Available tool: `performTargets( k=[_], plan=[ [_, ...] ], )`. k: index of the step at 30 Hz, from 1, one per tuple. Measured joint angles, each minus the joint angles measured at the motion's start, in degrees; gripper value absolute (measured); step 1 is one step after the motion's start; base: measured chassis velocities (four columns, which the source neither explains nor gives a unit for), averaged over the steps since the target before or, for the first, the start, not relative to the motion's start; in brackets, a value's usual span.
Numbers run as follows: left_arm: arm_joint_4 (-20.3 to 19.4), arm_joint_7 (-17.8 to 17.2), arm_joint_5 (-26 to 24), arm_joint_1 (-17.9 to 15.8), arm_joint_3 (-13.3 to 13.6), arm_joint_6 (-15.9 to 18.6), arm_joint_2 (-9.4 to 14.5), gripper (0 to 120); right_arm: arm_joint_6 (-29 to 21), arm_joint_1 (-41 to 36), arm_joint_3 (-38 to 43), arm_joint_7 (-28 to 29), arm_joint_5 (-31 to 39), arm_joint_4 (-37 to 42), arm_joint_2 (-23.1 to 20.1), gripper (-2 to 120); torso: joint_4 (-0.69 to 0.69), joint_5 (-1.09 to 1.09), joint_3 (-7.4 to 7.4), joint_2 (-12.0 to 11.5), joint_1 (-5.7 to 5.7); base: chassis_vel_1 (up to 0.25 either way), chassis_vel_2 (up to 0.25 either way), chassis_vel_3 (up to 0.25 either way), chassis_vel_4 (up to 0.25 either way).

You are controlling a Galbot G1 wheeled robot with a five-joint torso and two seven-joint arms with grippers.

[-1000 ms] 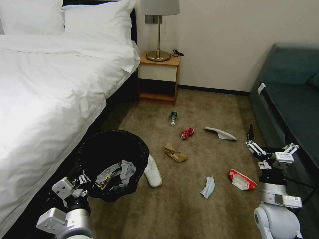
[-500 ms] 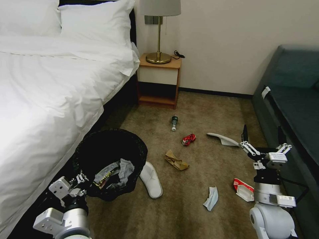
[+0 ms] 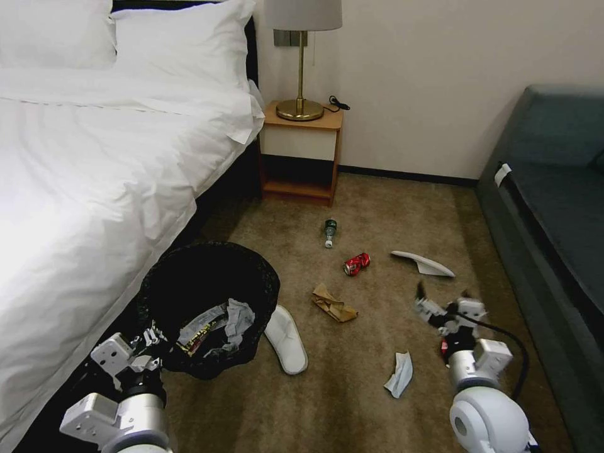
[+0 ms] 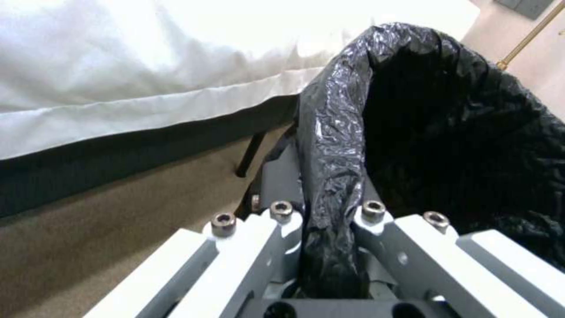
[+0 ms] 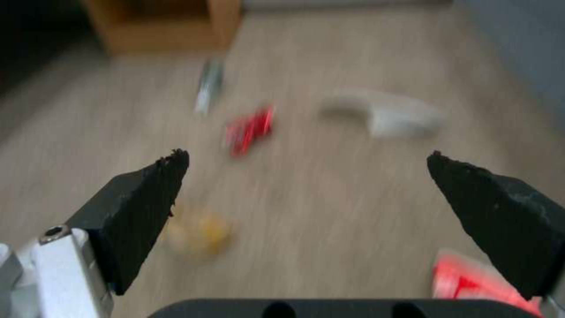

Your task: Pick up the trash bin, then pick up the garbage on the floor and place it into the trash bin.

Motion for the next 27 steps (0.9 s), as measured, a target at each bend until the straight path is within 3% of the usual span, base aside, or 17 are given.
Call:
performTargets(
  k=[1, 2, 6, 8, 19, 27],
  plan=[
    [0.0, 0.0, 0.0, 0.0, 0.0, 0.0, 0.0, 4, 0.0, 0.0, 0.0, 0.0, 0.0, 0.0, 0.0, 100, 0.00, 0.00, 0.00, 0.0, 0.00, 0.000, 0.000, 0.000, 0.000],
    [-0.1, 0.0, 0.0, 0.1, 0.0, 0.0, 0.0, 4, -5.4, 1.8, -0.9, 0.0, 4.5, -1.3, -0.4, 100, 0.00, 0.00, 0.00, 0.0, 0.00, 0.000, 0.000, 0.000, 0.000],
    [-0.3, 0.0, 0.1, 0.3, 0.0, 0.1, 0.0, 4, -11.2, 4.9, -2.3, -0.6, 8.9, -4.3, 0.3, 100, 0.01, 0.00, 0.00, 0.0, 0.00, 0.000, 0.000, 0.000, 0.000],
    [-0.6, 0.0, 0.3, 0.5, -0.1, 0.2, -0.2, 4, -16.2, 9.3, -6.3, -2.4, 9.3, -10.6, 2.5, 100, 0.01, 0.00, 0.00, 0.0, 0.00, 0.000, 0.000, 0.000, 0.000],
    [-0.6, 0.0, 0.5, 0.5, -0.2, 0.3, -0.7, 4, -16.8, 17.1, -9.7, -5.7, 1.6, -27.4, 6.9, 100, 0.00, 0.00, 0.00, 0.0, 0.00, 0.000, 0.000, 0.000, 0.000],
    [-0.6, 0.0, 0.5, 0.5, -0.2, 0.4, -0.7, 4, -16.2, 19.5, -8.8, -5.7, -1.7, -33.5, 8.4, 100, 0.01, 0.00, 0.00, 0.0, 0.01, 0.000, 0.000, 0.000, 0.000]
  ],
)
